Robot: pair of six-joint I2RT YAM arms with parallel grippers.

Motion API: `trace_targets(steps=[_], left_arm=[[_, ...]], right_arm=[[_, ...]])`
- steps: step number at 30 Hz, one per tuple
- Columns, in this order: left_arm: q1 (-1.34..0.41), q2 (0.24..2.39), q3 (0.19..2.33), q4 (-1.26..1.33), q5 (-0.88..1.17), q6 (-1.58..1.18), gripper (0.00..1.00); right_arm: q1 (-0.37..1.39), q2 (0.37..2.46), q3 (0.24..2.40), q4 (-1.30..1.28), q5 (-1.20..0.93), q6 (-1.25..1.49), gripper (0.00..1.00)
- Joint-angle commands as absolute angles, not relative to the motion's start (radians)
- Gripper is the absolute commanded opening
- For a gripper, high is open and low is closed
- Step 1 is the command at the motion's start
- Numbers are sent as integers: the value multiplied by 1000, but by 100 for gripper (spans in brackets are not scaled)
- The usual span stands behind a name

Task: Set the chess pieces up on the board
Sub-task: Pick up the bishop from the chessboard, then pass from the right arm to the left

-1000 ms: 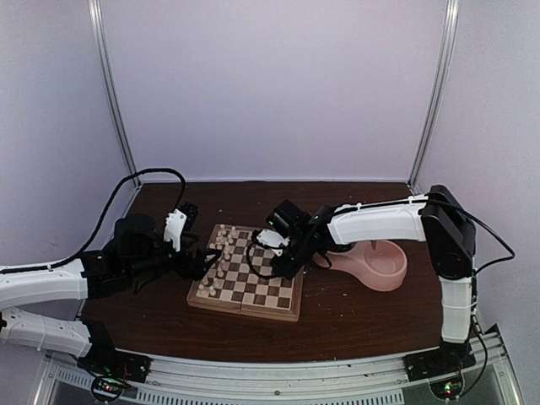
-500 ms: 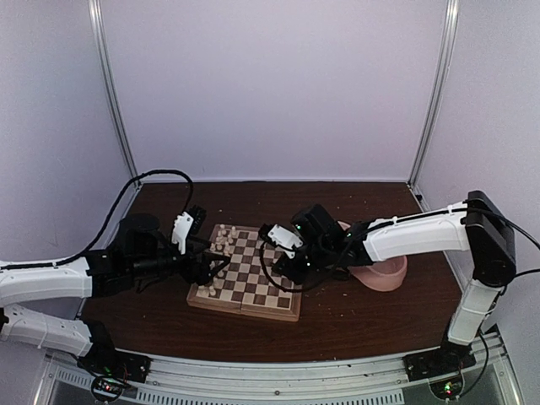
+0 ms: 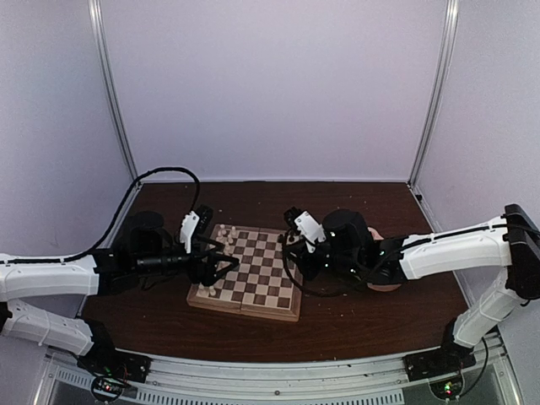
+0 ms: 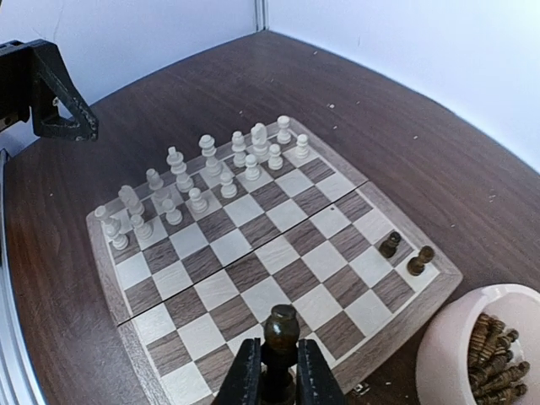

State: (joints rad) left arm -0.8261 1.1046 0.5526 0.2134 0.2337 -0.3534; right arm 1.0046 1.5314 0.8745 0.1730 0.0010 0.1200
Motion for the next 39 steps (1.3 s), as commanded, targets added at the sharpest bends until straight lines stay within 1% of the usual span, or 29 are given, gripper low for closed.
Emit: trace_targets(steps=[1,3,5,9,11,18,22,28,32,39], left_arm=[[-823,1111,543,341,268,-389,83],[-822,1147,578,337,252,-409,83],[-823,1195,614,320,231,-440,80],[-822,1280,560,493,220,-508,76],[-823,1305,540,548,225,-503,76],[-824,1388,606,435,263,-486,75],[-825,1396,619,421,270,-491,75],[-828,1419,633,403,268,-506,75],[-847,1423,645,397,271,-511,74],[-891,1401,677,316,220,-441,75]], right_arm=[[1037,1481,791,300,154,96,1],[1038,1502,750,395,191,57,1],[1039,1543,711,518,193,66,0],[1045,1646,653,800,126,91,0],[1057,1687,636,881,159,81,0],[1063,1746,655,858,159,57,0],[1063,1776,669,833,88,55,0],[1062,1877,713,842,-57,76,0],[1060,1905,735,832,-93,80,0],[1060,1902,750,813,-91,96,5]])
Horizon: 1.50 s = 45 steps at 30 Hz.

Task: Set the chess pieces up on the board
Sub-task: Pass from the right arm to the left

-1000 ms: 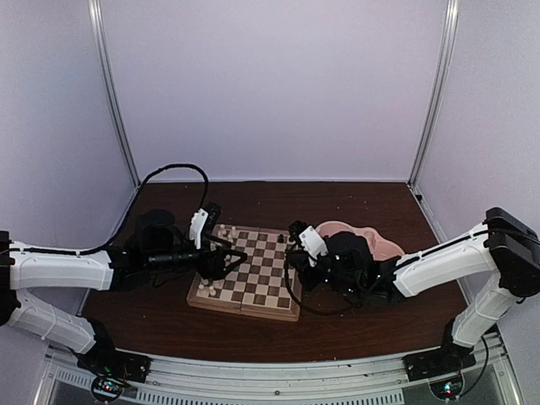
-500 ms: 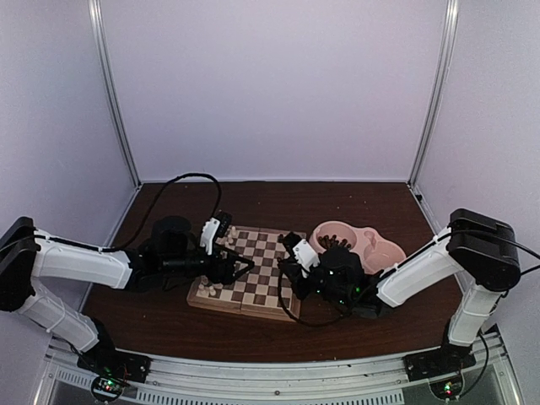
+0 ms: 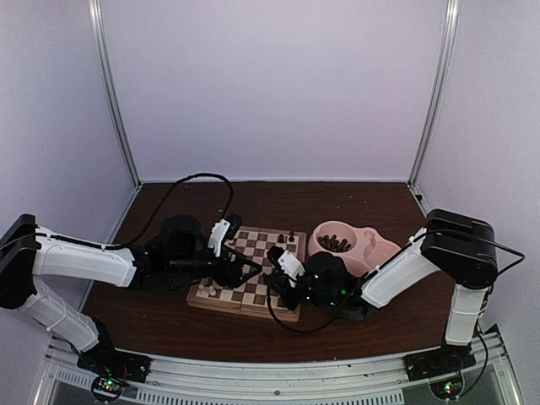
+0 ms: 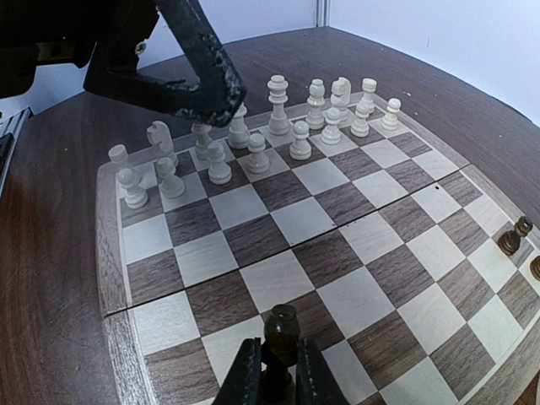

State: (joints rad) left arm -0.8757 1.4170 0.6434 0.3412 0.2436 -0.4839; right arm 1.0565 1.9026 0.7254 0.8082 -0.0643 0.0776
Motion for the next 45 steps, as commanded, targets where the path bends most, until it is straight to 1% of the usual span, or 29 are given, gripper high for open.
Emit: trace_targets(steps=[1,8,16,22,26,28,33,36,41,45], left_arm=[[-893,1403,685,306,220,-439,75],[-905,1455,737,239,205,-445,74],[-907,1477,760,205,189,-454,74],[-907,1480,767,189,178,-457,74],[-907,1500,787,162,182,-454,74],[-906,1515,797,152,183,-454,74],[-907,1538,816,139,194,-458,73],[-907,1546,823,136,202,-460,70],[-904,1550,826,137,214,-475,64],[-905,1568,838,136,245,-480,55]], right_arm=[[1060,1905,751,813,-97,93,6],[1060,1937,743,860,-102,93,8],[1060,1941,751,835,-83,84,13],[1060,1934,727,868,-66,75,17],[1060,1926,721,871,-69,71,18],[1060,1930,722,871,-69,74,18],[1060,1924,715,878,-78,74,12],[1060,1918,709,888,-86,74,8],[1060,1905,696,901,-90,71,5],[1061,1895,690,917,-113,64,4]])
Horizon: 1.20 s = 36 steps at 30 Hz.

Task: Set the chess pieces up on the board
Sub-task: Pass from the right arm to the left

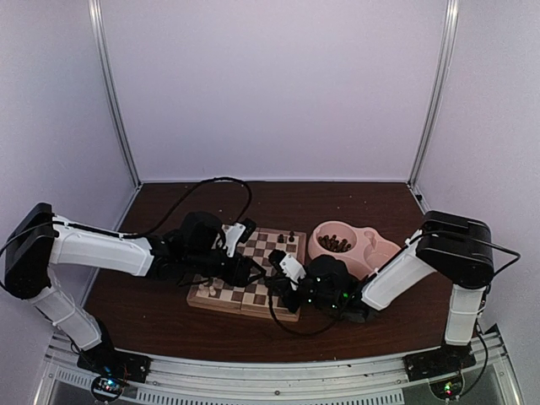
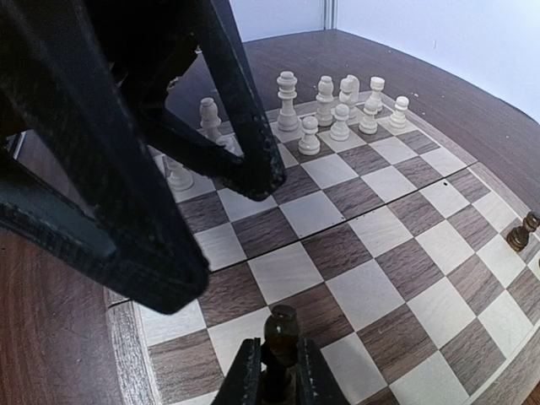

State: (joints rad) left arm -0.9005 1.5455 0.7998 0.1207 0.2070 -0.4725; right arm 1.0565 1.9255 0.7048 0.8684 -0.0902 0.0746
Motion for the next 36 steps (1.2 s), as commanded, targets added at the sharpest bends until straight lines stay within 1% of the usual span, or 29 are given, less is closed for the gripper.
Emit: trace_targets(steps=[1,16,19,22,25,28,32,34,36], left_arm=[[-905,1573,841,136,255,-481,54],[-904,1663,904,97,313,-495,54],[-905,1680,913,92,323,-500,48],[-905,1691,917,94,331,-502,37],[-905,1696,920,94,335,-502,30],[-905,1700,924,89,338,-503,29],[-904,1708,935,66,323,-506,34],[-904,1713,939,61,326,-506,31],[-904,1718,940,64,333,-508,23]], right_arm=[[1062,1892,687,922,-116,61,4],[1072,1876,667,954,-132,26,3],[1072,1875,665,956,-128,24,3],[1073,1875,666,955,-127,24,3],[1074,1874,665,954,-126,24,4],[1074,1871,661,959,-114,25,4],[1074,1870,655,971,-104,28,5],[1074,1870,654,973,-103,30,5],[1074,1870,652,977,-99,31,5]])
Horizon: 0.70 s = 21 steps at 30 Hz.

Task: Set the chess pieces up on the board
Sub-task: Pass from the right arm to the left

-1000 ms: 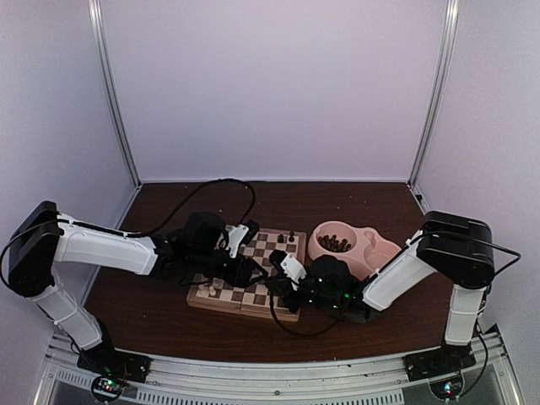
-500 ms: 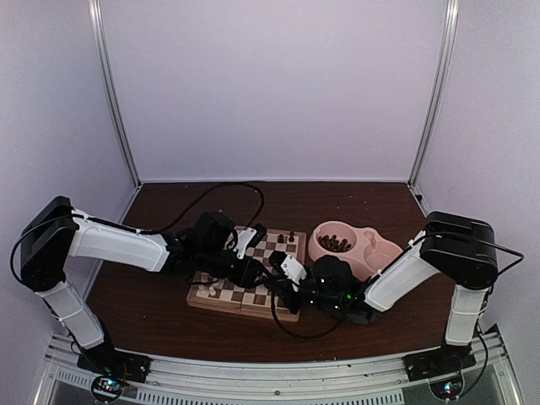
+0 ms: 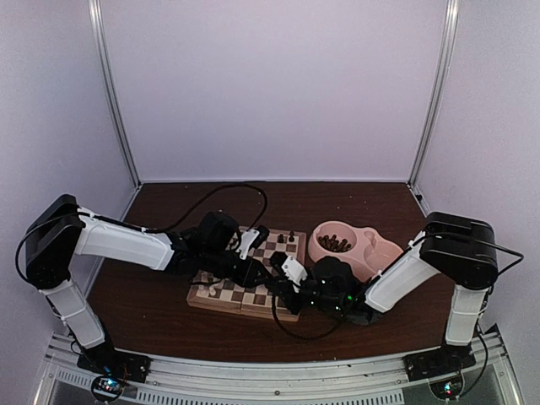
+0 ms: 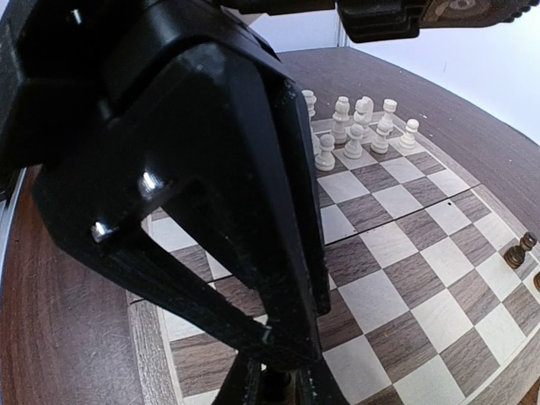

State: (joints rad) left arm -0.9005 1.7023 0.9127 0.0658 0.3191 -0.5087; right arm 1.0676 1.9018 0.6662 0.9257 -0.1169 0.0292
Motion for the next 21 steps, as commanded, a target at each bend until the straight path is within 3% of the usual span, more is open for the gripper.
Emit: trace_targets(steps=[1,5,16,18,21], left_arm=[[-904,1719,942,64,336,-508,19],[-903,1719,942,63,338,-504,7],[-904,1712,954,20,296,-462,6],[-903,1713,956,21,297,-463,14],[-904,1719,957,24,307,-472,35]], right_arm=[[1074,1869,652,978,-99,32,5],[1074,1868,650,978,-92,31,6],[1074,1861,665,933,-68,39,13],[1074,1863,668,925,-64,42,13],[1073,1867,671,923,-64,44,13]])
